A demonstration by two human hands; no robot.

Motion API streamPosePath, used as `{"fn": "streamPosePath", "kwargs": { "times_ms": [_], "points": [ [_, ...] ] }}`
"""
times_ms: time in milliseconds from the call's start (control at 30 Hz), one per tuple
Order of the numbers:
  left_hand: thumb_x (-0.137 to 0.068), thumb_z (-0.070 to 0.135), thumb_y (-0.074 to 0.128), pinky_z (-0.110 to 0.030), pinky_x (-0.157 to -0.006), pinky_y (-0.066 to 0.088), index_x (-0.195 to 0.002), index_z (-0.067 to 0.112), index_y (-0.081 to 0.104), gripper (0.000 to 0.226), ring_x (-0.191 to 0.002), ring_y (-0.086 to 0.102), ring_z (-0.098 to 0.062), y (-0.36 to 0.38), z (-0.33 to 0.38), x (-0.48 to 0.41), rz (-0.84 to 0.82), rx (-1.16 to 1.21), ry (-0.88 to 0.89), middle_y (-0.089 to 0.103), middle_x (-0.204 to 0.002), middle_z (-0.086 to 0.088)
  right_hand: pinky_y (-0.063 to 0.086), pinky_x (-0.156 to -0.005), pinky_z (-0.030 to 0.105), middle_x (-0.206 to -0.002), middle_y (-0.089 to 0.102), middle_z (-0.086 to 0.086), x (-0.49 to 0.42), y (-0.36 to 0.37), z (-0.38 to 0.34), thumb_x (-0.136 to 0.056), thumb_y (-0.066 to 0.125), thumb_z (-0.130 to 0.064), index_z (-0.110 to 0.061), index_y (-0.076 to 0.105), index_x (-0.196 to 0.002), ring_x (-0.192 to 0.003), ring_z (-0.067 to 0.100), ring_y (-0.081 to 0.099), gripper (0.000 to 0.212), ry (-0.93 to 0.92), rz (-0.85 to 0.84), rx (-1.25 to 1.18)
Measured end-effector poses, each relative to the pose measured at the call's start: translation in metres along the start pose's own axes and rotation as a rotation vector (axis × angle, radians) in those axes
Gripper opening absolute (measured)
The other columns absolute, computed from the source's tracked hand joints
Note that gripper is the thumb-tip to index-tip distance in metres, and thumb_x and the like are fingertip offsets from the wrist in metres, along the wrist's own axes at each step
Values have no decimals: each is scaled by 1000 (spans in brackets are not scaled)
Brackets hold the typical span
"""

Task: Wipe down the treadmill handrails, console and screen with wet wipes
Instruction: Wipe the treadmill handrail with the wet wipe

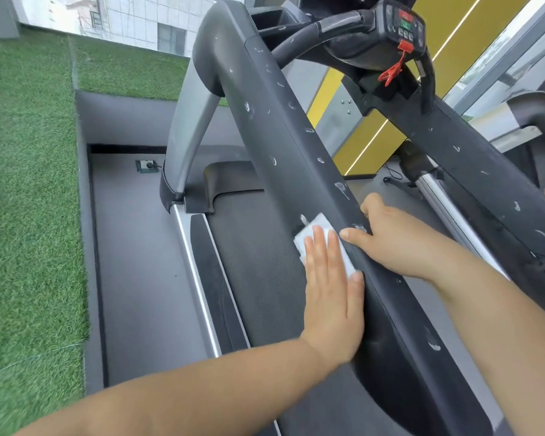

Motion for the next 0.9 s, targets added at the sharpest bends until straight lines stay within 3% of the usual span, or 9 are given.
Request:
{"fn": "streamPosePath", "kwargs": {
  "times_ms": [67, 133, 267, 367, 467, 533, 667, 800, 900],
  "points": [
    [-86, 58, 0, -18, -109, -23, -135, 31, -28, 63, -134, -35, -1, 7, 0, 18, -43, -6, 29, -44, -139, 26, 35, -68, 32, -104, 42, -1, 0, 0, 1, -97, 45, -43, -11, 33, -122, -91, 20, 47, 42, -11, -2, -9],
    [-87, 57, 1, -16, -108, -22, -137, 30, -25, 62, -134, -35, -1, 7, -5, 12, -24, 0, 38, -41, -143, 19, 35, -69, 32, -103, 41, -3, 2, 0, 1, -97, 44, -43, -11, 33, -123, -92, 19, 46, 42, -18, -3, -10],
    [-101, 41, 15, -18, -111, -17, -142, 23, -15, 54, -132, -33, 4, -11, -10, -37, 80, 30, -53, -27, -144, 18, 37, -60, 29, -87, 47, -4, 2, 0, 2, -97, 44, -42, -13, 33, -114, -83, 21, 51, 35, -36, 4, -8],
    [-99, 47, 13, -20, -113, -16, -143, 24, -16, 58, -138, -29, -3, -3, -8, -16, 47, -3, 27, -29, -148, 15, 37, -59, 28, -95, 50, 1, 2, 0, 2, -97, 44, -41, -12, 34, -115, -85, 22, 52, 36, -56, 18, -10],
    [-94, 56, 3, -26, -114, -17, -144, 20, -15, 64, -141, -27, -11, 9, -12, 15, -6, -41, 126, -27, -152, 8, 42, -70, 34, -101, 47, 3, 3, 0, 3, -98, 42, -42, -11, 34, -118, -92, 24, 52, 38, -57, 15, 8],
    [-93, 58, 1, -26, -114, -17, -143, 18, -14, 66, -141, -26, -10, 6, -16, 4, 16, -57, 130, -24, -152, 8, 44, -77, 36, -107, 50, 6, 4, 1, 3, -98, 41, -42, -10, 34, -119, -95, 26, 53, 39, -52, 16, 13],
    [-90, 61, 2, -20, -111, -19, -142, 22, -14, 67, -140, -26, -5, -6, -13, -24, 71, -21, 95, -26, -148, 17, 44, -78, 36, -118, 55, 10, 3, 2, 2, -99, 40, -41, -9, 35, -119, -100, 28, 54, 38, -52, 25, 24],
    [-94, 56, 2, -25, -114, -17, -144, 17, -13, 66, -141, -25, -10, 6, -13, 5, 27, -22, 139, -27, -151, 11, 43, -80, 36, -119, 55, 10, 4, 2, 4, -99, 39, -42, -10, 34, -120, -103, 29, 54, 38, -52, 26, 24],
    [-95, 56, 6, -22, -113, -17, -143, 17, -14, 65, -140, -26, -7, 2, -20, -5, 41, -28, 139, -25, -150, 10, 46, -78, 37, -110, 57, 9, 5, 3, 3, -99, 39, -42, -10, 34, -118, -95, 28, 55, 38, -54, 35, 45]
  ]
}}
Point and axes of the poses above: each hand's wrist, its own x-axis away from the middle knuckle, its own y-axis out of the palm, z = x × y, the point moved 2 cm from there along -x, towards the middle knuckle
